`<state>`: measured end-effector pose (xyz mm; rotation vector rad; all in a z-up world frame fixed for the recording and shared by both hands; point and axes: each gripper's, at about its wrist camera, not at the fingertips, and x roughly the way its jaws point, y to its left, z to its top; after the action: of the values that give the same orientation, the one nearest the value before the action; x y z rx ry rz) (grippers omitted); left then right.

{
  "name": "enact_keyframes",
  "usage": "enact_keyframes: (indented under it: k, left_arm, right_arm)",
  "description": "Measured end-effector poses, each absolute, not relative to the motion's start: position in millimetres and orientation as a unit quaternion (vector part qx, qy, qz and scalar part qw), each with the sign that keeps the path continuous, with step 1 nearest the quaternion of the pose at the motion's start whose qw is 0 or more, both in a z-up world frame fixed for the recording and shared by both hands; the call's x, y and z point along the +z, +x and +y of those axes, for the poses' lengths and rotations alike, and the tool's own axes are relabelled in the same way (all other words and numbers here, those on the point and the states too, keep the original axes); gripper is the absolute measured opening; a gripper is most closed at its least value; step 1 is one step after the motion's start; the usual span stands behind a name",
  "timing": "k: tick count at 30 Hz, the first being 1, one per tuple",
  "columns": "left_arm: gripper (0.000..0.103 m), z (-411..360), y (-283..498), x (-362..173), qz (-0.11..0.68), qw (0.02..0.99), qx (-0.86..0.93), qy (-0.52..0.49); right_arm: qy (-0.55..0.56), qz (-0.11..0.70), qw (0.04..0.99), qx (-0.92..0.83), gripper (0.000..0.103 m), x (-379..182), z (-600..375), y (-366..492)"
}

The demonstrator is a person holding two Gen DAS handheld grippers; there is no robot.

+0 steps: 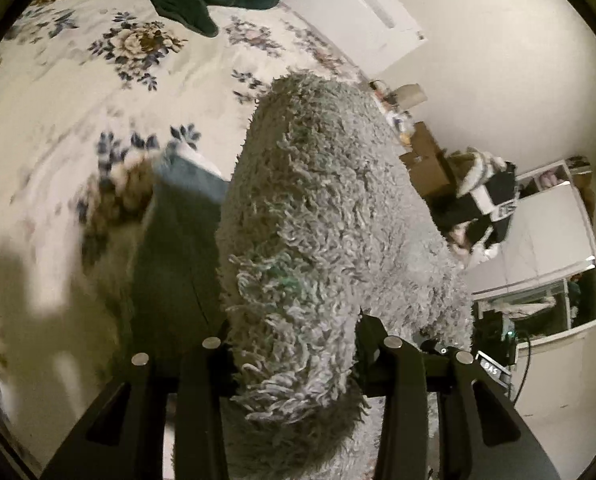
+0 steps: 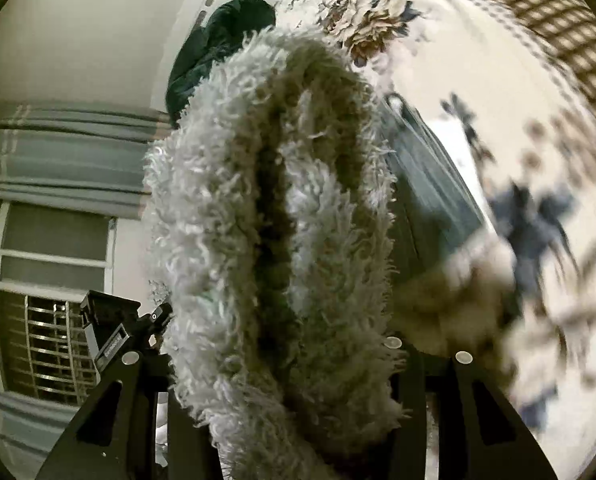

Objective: Fold towel

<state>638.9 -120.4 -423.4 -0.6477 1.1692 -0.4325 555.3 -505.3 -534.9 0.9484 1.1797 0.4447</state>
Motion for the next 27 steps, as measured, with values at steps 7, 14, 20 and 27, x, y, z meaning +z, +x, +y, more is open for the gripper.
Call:
enact_keyframes:
  k: [7, 14, 20, 27]
  left_arm:
    - [0.043, -110.9, 691.2, -481.9, 0.598, 0.738, -0.158, -0.268]
    - [0.083, -114.3, 674.0, -453.0, 0.577, 0.784, -0.124, -0.192]
    - [0.093, -126.0, 646.3, -412.5, 0.535, 0.838, -0.065, -0.085]
    - [0.097, -140.5, 593.1, -374.7, 0.525, 0.850, -0.036, -0.025]
  right_arm:
    - [0.399, 0.579, 0.693, 0.157, 0.047, -587.3, -453.6, 675.1]
    - [0.335, 0.590, 0.728, 0.099, 0.084, -578.9, -448.6, 697.6]
    - [0.148, 0.551, 0.821, -0.020, 0.101, -483.1, -435.7, 663.3]
    - [0.053, 0.511, 0.854, -0.077, 0.102, -398.5, -398.0, 576.8]
